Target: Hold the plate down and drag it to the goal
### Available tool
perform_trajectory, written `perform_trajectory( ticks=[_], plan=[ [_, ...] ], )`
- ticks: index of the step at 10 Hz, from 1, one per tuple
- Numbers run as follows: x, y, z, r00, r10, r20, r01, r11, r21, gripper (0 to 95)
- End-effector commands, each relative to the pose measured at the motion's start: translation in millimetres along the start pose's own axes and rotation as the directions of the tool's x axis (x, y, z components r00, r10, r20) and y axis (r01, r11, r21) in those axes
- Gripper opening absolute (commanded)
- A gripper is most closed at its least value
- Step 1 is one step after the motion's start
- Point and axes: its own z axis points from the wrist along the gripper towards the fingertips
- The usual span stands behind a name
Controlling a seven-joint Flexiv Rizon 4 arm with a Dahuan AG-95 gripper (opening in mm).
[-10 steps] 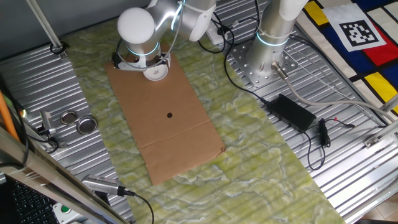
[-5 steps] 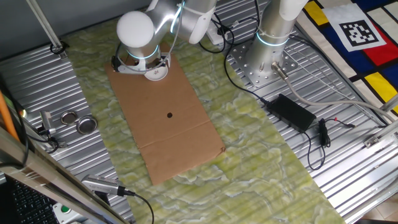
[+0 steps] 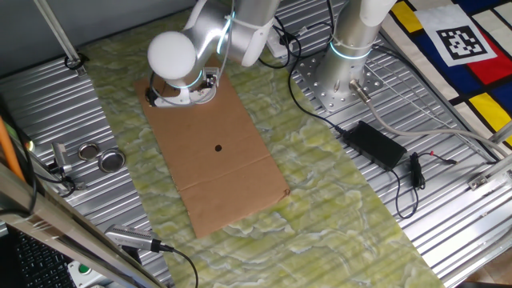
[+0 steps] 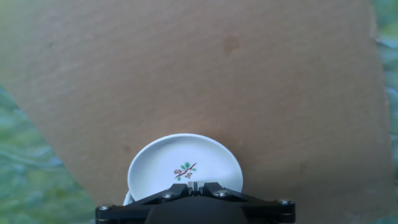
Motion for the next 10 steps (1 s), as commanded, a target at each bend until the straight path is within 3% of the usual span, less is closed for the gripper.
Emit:
perform_trajectory(
  ticks=[1,4,10],
  plan=[
    [1.4,1.9,2.7,1.0,-0.024,-0.013,0.024,1.0,0.002,0.0],
    [6.4,4.3,9.7,0.999,-0.039,-0.025,0.039,0.999,0.004,0.0],
    [11.2,5.3,11.3,0.998,-0.052,-0.04,0.053,0.999,0.005,0.0]
  ],
)
